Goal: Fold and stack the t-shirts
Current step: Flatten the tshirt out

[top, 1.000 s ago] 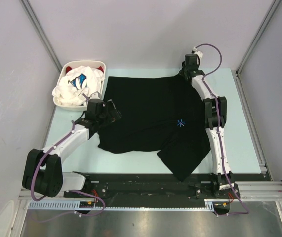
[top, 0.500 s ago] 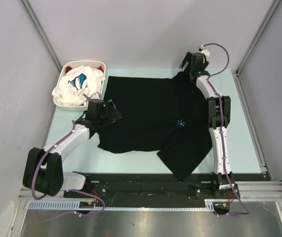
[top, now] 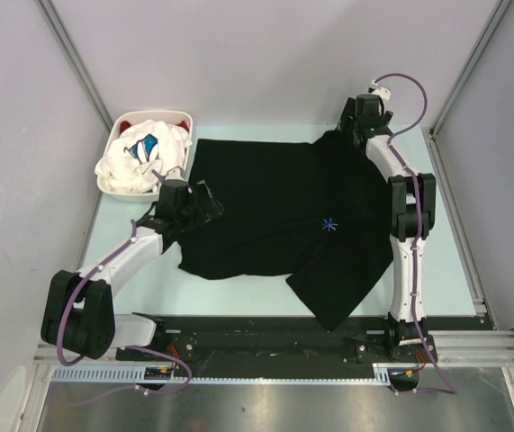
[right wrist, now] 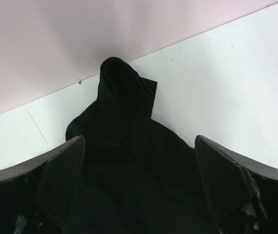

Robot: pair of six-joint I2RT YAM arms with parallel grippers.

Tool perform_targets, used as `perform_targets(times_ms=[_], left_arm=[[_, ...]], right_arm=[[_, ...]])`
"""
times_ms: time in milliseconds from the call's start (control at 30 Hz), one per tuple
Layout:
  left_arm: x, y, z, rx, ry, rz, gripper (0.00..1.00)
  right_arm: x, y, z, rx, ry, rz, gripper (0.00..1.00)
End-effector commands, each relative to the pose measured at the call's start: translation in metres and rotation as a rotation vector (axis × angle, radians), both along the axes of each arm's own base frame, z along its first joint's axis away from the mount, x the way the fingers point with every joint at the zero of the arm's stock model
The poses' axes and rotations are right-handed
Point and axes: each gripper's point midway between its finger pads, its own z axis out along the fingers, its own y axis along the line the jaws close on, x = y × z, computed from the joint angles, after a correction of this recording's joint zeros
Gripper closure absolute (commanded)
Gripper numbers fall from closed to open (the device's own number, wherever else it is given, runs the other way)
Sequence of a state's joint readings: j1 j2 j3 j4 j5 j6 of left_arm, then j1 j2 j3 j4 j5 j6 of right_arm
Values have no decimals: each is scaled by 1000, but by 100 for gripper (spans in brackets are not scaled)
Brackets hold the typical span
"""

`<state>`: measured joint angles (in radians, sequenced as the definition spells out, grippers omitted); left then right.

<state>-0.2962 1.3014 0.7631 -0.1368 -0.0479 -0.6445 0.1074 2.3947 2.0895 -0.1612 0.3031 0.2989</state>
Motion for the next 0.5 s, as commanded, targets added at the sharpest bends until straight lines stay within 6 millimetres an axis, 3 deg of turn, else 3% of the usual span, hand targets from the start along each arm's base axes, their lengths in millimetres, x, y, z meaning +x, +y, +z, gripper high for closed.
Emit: perform_targets(times_ms=[0, 100, 133, 200, 233, 467], left_arm=[[3, -9, 17, -40, -60, -34, 0], [4, -10, 21, -48, -70, -36, 0], [4, -10, 22, -48, -72, -35, 0], [3, -10, 22, -49, -75, -36, 0], [4, -10, 24, -50, -79, -35, 0], [2, -14, 20, -65, -67, -54, 0]], right_arm=[[-26, -11, 14, -63, 85, -9, 0], [-35, -22, -1, -128, 155, -29, 2], [-38, -25, -14, -148, 199, -32, 3], [-36, -22, -16, -156, 219, -10, 6], [-40, -21, -30, -155, 264, 8, 9], [-38, -7, -38, -199, 286, 65, 25]])
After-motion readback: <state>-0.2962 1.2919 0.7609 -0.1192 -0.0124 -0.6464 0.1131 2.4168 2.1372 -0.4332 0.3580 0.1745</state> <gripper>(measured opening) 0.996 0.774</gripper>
